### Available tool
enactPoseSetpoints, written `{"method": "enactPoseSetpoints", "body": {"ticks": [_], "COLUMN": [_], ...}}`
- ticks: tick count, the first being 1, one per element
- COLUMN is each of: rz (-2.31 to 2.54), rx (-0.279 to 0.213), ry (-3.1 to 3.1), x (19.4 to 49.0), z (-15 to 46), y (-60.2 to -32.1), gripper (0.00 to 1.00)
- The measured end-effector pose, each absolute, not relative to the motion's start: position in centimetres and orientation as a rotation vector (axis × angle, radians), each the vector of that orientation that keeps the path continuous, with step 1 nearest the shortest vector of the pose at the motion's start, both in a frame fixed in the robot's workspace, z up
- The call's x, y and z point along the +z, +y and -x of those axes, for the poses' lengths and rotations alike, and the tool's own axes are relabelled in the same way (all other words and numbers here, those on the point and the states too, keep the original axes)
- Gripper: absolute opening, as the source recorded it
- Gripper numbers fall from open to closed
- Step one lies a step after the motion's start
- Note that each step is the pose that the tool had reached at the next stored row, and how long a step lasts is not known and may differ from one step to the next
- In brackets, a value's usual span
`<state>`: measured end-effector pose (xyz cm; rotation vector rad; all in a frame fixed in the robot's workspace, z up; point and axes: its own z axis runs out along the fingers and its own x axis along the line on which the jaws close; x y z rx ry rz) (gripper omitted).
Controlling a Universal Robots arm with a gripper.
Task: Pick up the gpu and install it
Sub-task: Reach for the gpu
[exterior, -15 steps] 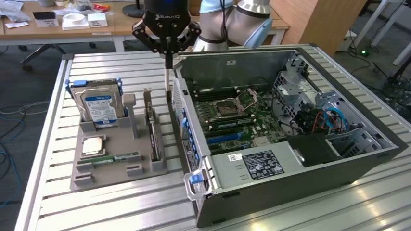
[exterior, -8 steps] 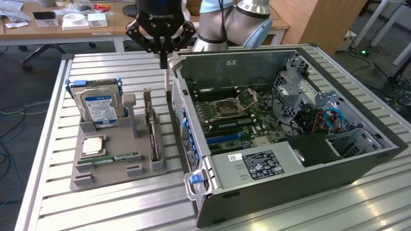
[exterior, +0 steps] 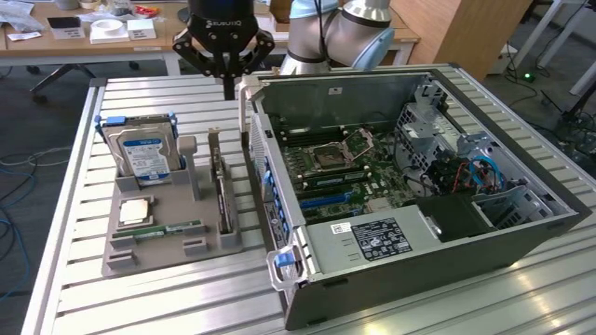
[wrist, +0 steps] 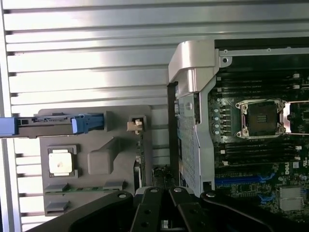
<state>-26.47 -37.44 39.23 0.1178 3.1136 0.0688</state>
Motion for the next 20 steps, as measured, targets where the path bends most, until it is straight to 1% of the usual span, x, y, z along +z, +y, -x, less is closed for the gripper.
{"method": "enactPoseSetpoints", "body": {"ticks": [20], "rz": [-0.118], "rx": [0.069], "ry": [3.114], "x": [39.2], "z": [29.1], "y": [-37.1], "gripper": [0.11]}}
